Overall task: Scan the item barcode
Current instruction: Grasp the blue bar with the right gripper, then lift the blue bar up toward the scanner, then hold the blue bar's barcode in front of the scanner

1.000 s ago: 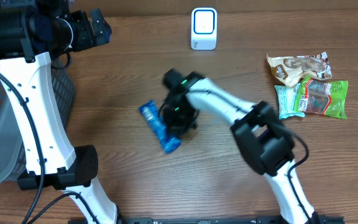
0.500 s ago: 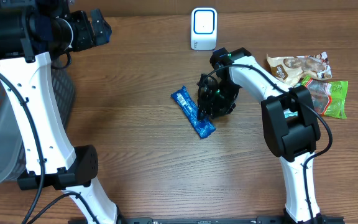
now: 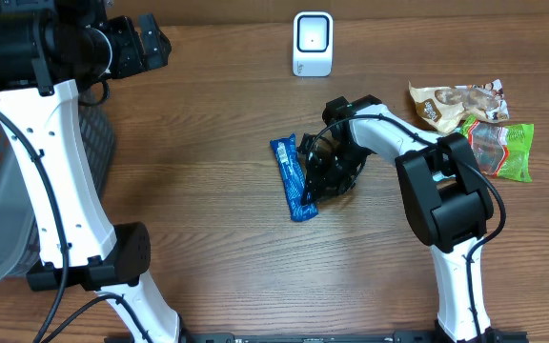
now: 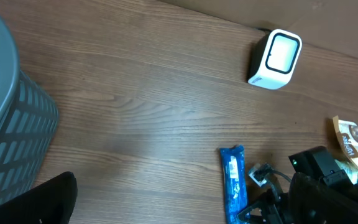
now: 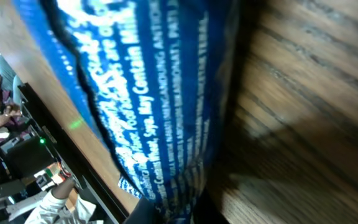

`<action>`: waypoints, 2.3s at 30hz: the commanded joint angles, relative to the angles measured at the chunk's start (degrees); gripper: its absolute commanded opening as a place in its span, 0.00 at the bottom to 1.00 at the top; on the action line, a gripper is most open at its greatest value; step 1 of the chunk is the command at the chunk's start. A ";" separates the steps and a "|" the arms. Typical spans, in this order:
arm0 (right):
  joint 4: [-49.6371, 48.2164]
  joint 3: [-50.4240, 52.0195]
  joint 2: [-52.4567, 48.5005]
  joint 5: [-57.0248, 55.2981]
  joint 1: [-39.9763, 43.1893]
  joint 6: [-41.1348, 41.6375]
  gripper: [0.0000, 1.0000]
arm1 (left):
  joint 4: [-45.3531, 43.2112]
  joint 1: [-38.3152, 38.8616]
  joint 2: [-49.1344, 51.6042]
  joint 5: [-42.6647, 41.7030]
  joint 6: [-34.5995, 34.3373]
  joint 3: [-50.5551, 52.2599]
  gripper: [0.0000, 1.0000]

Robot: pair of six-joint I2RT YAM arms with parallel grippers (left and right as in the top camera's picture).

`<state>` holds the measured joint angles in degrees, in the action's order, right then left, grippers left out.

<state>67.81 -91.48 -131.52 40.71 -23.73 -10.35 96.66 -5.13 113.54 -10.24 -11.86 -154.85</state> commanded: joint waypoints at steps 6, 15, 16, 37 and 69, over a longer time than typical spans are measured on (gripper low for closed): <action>4.87 -5.49 -0.15 -6.08 3.13 1.27 0.07 | 0.00 -0.11 0.48 0.35 0.26 0.00 1.00; 7.87 -15.23 19.80 -6.51 4.42 -5.44 0.04 | 0.00 -0.11 0.48 0.33 0.26 0.00 1.00; 7.69 -15.23 23.06 -7.50 4.42 -6.27 0.04 | 0.00 -0.11 0.48 0.35 0.26 0.00 1.00; 6.93 -15.26 43.93 -12.13 3.10 -24.06 0.04 | 0.00 -0.11 0.46 0.33 0.26 0.00 1.00; -19.47 -15.04 23.80 -79.97 -6.16 -5.81 0.04 | 0.00 0.02 0.48 0.33 0.26 0.00 1.00</action>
<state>51.66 -105.82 -106.13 -22.39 -27.99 -13.52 96.66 -5.13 113.54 -10.26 -11.86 -154.85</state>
